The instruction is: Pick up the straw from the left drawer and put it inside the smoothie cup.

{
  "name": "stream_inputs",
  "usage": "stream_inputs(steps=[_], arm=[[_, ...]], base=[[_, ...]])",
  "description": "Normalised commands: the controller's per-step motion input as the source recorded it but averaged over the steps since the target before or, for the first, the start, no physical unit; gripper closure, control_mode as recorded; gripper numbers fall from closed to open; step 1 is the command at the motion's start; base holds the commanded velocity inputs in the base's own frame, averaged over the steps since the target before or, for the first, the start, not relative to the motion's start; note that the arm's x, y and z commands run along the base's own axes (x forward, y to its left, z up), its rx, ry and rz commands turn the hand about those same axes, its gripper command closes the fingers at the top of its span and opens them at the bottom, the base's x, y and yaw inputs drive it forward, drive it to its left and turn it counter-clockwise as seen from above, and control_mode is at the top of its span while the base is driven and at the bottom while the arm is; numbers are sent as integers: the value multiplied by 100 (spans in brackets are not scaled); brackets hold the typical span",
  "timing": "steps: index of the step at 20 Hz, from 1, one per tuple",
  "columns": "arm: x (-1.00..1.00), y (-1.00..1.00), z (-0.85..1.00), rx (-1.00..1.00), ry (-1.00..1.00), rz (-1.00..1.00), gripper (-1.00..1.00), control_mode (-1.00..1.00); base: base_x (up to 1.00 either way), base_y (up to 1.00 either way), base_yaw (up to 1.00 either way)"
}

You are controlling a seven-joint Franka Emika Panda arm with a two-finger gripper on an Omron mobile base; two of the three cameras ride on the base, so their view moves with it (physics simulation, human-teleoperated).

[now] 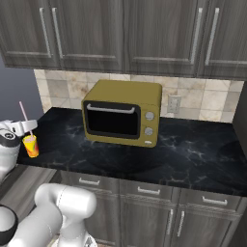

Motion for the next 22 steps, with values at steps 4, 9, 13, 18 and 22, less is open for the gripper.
stream_inputs(steps=[4,9,13,18,22], arm=[[6,18,-7,0,0,0,100,-100],[8,14,-12,0,0,0,100,-100],[9,0,-17,0,0,0,100,-100],[9,0,-20,0,0,0,100,-100],[12,4,-24,0,0,0,100,-100]], base=[[0,0,0],[0,0,0],[0,0,0],[0,0,0],[0,0,0]])
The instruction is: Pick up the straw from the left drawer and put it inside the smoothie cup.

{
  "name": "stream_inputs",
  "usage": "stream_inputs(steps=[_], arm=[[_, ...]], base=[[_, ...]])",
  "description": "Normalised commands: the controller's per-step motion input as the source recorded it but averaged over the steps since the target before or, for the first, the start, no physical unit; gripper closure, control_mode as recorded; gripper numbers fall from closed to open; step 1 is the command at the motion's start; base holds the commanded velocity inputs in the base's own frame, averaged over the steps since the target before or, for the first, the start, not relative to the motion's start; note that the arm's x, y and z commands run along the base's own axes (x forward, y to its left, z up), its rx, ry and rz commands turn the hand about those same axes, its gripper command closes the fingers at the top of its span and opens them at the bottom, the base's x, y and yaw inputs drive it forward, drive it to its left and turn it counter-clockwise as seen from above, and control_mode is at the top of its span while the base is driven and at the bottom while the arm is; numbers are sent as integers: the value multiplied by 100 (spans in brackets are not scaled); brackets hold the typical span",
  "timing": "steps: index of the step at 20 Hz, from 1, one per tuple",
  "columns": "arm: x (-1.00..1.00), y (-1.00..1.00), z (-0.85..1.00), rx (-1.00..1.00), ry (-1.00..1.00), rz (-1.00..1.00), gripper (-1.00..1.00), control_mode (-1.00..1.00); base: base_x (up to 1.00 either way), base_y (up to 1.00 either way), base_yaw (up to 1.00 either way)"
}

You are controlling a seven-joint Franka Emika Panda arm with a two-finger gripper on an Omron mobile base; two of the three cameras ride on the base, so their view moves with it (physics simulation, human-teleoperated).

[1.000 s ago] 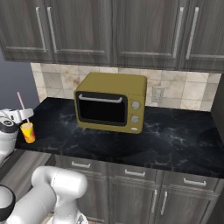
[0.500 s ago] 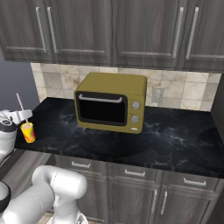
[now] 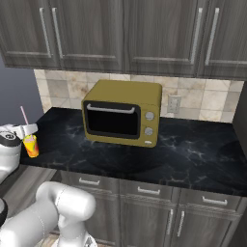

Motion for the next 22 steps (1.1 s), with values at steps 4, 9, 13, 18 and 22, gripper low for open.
stream_inputs(steps=[4,9,13,18,22], arm=[[13,18,-12,0,0,0,100,-100],[11,15,-4,0,0,0,100,-100],[14,12,0,0,0,0,100,-100],[16,17,-9,0,0,0,100,-100],[14,19,-20,0,0,0,100,-100]], base=[[0,0,0],[0,0,0],[0,0,0],[0,0,0],[0,0,0]])
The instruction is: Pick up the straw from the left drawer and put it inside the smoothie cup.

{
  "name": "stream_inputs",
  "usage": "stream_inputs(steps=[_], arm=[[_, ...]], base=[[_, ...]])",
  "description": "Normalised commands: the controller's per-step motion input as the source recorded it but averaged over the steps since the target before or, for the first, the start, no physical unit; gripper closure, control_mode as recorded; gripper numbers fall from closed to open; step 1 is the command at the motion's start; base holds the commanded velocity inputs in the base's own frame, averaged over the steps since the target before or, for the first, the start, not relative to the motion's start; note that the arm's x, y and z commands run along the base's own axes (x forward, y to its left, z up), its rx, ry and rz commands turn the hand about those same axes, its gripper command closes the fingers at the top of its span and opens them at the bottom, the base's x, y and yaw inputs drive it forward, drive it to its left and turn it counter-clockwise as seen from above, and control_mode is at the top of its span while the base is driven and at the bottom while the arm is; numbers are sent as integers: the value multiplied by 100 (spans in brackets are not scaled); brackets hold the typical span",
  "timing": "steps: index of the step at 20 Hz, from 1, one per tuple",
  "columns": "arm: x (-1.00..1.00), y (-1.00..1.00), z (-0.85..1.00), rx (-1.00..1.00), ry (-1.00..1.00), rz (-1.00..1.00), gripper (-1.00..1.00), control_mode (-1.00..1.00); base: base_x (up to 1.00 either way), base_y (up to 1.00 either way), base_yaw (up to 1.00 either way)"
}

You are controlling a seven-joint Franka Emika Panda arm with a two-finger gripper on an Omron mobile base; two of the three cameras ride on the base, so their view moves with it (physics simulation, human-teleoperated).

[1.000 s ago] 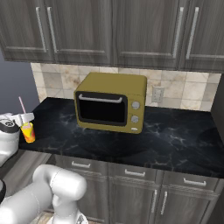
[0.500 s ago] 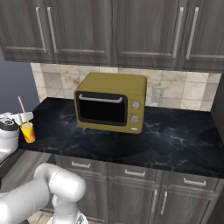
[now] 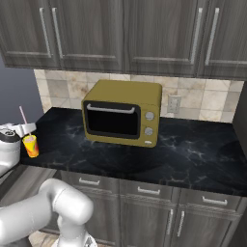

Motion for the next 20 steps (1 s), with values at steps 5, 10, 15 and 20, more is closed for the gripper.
stream_inputs(steps=[5,10,15,20], arm=[[11,23,-22,0,0,0,100,-100],[11,18,-20,0,0,0,100,-100],[11,18,-19,0,0,0,100,-100],[10,17,-20,0,0,0,100,-100]], base=[[0,0,0],[0,0,0],[0,0,0],[0,0,0]])
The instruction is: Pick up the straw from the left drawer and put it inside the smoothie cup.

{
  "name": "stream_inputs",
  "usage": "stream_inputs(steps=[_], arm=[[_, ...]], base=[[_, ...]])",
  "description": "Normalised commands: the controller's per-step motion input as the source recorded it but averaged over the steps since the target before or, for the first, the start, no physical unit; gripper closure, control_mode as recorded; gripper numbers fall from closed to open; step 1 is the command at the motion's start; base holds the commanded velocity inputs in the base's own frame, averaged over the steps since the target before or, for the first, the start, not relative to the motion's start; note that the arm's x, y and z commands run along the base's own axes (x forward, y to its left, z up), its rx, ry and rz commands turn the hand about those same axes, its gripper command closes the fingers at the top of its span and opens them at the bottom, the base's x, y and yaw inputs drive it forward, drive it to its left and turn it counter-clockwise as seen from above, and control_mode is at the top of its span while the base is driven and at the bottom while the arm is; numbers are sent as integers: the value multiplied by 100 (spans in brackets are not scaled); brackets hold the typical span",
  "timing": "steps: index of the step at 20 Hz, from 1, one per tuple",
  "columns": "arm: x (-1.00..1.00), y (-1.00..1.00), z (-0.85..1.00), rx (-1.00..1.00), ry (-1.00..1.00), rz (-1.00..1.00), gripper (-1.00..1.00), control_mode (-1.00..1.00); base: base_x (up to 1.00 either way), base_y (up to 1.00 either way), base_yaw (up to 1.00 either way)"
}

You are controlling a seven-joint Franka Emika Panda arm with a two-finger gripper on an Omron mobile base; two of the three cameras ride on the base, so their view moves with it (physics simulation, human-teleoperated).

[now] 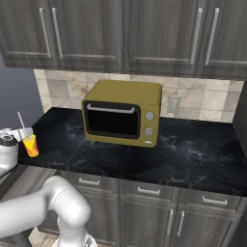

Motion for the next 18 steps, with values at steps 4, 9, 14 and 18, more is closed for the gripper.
stream_inputs(steps=[4,9,14,18], arm=[[5,7,-14,0,0,0,100,-100],[-10,-4,-2,3,-2,0,100,-100],[-39,-22,0,3,-12,0,-100,-100],[-4,-32,0,3,-7,0,-100,-100]], base=[[0,0,0],[0,0,0],[0,0,0],[0,0,0]])
